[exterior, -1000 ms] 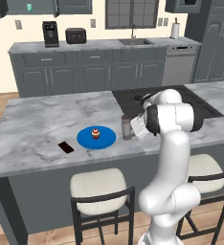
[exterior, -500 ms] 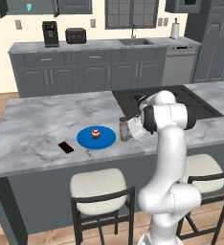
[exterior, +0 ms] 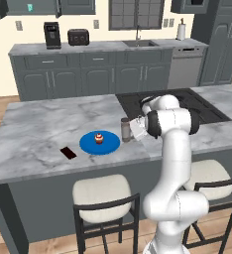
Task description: Take the cinnamon bottle from the cabinet and place it on the dining table, next to the plate with the cupcake. Then take the chocolate from the dining counter and place it on the cupcake plate.
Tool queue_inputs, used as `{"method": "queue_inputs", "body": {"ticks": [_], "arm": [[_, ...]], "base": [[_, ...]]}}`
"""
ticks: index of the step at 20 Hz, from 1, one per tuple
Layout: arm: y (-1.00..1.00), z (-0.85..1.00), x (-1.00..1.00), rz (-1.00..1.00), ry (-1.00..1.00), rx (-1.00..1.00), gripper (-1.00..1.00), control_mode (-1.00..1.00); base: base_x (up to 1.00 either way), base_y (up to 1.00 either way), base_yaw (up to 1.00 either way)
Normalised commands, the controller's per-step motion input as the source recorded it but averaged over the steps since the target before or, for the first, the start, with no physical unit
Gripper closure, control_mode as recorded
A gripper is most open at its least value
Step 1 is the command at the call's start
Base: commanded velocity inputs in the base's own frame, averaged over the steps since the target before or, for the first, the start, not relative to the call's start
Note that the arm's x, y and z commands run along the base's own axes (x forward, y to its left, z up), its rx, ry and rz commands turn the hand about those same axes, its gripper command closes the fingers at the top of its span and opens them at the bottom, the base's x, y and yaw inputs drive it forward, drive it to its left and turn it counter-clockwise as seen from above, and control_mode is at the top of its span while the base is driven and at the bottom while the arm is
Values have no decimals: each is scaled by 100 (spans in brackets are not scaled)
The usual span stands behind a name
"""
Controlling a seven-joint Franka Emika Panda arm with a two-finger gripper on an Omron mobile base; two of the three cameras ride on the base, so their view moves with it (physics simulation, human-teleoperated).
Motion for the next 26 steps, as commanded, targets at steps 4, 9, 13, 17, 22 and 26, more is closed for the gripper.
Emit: {"method": "queue_inputs", "body": {"ticks": [4,9,13,17,22,26], "arm": [[6,-32,15,-1,-12,0,100,-100],[10,-40,0,0,-7,-2,100,-100],[0,-25,6,0,0,0,-100,-100],[-4,-15,3,0,0,0,-100,-100],[-4,-10,-1,0,0,0,-100,-100],[-4,-2,-3,0,0,0,-100,-100]], "base": [[0,0,0],[0,0,0],[0,0,0],[0,0,0],[0,0,0],[0,0,0]]}}
